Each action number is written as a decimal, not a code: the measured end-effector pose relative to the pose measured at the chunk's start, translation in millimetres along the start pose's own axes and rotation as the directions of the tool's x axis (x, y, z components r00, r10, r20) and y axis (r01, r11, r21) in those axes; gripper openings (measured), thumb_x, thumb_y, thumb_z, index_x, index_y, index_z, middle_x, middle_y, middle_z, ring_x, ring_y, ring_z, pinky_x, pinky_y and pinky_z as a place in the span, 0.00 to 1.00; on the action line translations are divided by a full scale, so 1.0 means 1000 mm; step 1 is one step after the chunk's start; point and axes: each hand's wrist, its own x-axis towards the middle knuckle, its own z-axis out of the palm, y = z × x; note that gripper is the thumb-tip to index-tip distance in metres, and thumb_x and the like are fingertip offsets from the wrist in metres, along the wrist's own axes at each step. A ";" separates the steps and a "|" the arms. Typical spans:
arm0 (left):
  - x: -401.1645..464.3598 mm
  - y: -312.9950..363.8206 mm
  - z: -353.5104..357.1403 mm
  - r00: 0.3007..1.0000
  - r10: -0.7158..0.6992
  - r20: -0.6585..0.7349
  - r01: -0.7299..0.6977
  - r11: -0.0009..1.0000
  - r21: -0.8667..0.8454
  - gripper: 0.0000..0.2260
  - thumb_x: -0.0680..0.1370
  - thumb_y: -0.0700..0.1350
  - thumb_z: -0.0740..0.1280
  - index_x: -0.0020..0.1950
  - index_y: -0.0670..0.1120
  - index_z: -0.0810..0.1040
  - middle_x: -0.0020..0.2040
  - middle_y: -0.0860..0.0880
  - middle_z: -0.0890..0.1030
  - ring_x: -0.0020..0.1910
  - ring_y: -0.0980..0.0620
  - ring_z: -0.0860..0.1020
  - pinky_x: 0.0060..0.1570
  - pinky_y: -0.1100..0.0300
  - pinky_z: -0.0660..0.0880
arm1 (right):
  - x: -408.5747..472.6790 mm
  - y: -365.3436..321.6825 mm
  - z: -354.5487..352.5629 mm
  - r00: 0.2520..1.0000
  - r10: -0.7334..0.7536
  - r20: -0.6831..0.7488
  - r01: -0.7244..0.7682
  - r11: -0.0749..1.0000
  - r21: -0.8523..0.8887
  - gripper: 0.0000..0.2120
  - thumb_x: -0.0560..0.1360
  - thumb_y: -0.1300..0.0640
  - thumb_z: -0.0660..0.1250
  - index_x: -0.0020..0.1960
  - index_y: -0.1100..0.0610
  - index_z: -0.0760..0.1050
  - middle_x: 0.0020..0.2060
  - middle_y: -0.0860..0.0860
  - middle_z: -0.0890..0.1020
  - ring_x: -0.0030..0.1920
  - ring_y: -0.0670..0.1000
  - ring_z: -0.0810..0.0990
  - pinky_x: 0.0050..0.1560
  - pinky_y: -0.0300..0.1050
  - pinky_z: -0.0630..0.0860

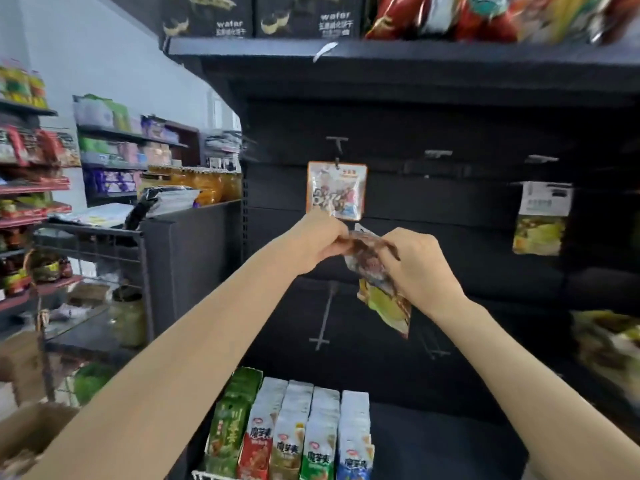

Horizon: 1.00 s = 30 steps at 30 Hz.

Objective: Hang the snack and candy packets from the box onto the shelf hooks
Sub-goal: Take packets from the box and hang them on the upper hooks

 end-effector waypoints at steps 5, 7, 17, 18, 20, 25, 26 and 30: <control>0.018 -0.007 0.043 0.874 0.481 0.068 -0.324 0.474 0.819 0.12 0.79 0.49 0.63 0.58 0.46 0.80 0.52 0.46 0.78 0.54 0.48 0.74 0.50 0.57 0.69 | 0.010 0.052 -0.027 0.990 0.124 -0.068 -0.105 0.968 0.229 0.18 0.78 0.58 0.64 0.30 0.62 0.70 0.26 0.52 0.74 0.27 0.46 0.67 0.29 0.41 0.60; 0.026 -0.010 0.053 0.782 0.623 -0.020 -0.284 0.385 0.878 0.12 0.78 0.51 0.64 0.59 0.49 0.80 0.53 0.44 0.75 0.57 0.45 0.71 0.52 0.56 0.66 | 0.019 0.065 -0.030 0.984 0.170 -0.051 -0.143 0.930 0.340 0.20 0.77 0.57 0.65 0.30 0.65 0.70 0.25 0.54 0.71 0.26 0.47 0.65 0.26 0.39 0.60; 0.037 -0.001 0.030 0.837 0.514 -0.189 -0.399 0.808 0.434 0.01 0.74 0.42 0.70 0.44 0.49 0.80 0.41 0.53 0.81 0.40 0.60 0.79 0.39 0.71 0.73 | 0.060 0.070 -0.009 0.992 0.078 0.094 -0.114 0.874 0.472 0.20 0.78 0.56 0.64 0.31 0.66 0.71 0.25 0.54 0.73 0.26 0.47 0.68 0.23 0.34 0.62; 0.041 0.002 0.024 0.831 0.505 -0.233 -0.390 0.827 0.404 0.01 0.74 0.42 0.71 0.44 0.48 0.80 0.41 0.52 0.81 0.40 0.58 0.79 0.39 0.69 0.74 | 0.063 0.067 -0.007 0.994 0.063 0.088 -0.097 0.875 0.475 0.22 0.79 0.56 0.63 0.28 0.62 0.67 0.23 0.52 0.69 0.24 0.46 0.64 0.23 0.34 0.61; 0.050 0.012 0.014 0.820 0.479 -0.313 -0.383 0.866 0.321 0.01 0.75 0.41 0.69 0.44 0.46 0.79 0.40 0.50 0.80 0.41 0.54 0.80 0.38 0.66 0.76 | 0.070 0.063 -0.004 0.996 0.059 0.059 -0.081 0.865 0.496 0.23 0.79 0.58 0.62 0.27 0.62 0.62 0.23 0.51 0.64 0.24 0.46 0.59 0.23 0.35 0.59; 0.077 0.037 -0.005 0.769 0.545 -0.335 -0.416 0.824 0.385 0.05 0.79 0.42 0.63 0.49 0.45 0.78 0.35 0.52 0.77 0.47 0.53 0.79 0.41 0.65 0.74 | 0.087 0.067 0.003 0.998 0.038 0.044 -0.054 0.905 0.422 0.11 0.77 0.65 0.60 0.45 0.62 0.82 0.39 0.50 0.80 0.29 0.42 0.69 0.27 0.28 0.66; 0.083 0.041 -0.007 0.746 0.575 -0.336 -0.424 0.800 0.425 0.05 0.79 0.42 0.63 0.49 0.46 0.79 0.36 0.53 0.77 0.48 0.53 0.79 0.41 0.65 0.74 | 0.089 0.068 0.003 0.997 0.031 0.065 -0.055 0.911 0.409 0.13 0.76 0.66 0.60 0.50 0.59 0.83 0.44 0.49 0.81 0.32 0.41 0.72 0.29 0.26 0.67; 0.100 0.048 -0.012 0.718 0.607 -0.341 -0.404 0.762 0.506 0.04 0.78 0.43 0.65 0.46 0.48 0.79 0.42 0.53 0.78 0.46 0.57 0.77 0.41 0.65 0.74 | 0.094 0.072 0.005 0.989 0.002 0.145 -0.052 0.938 0.342 0.14 0.77 0.67 0.60 0.50 0.56 0.83 0.47 0.48 0.81 0.39 0.40 0.74 0.32 0.25 0.68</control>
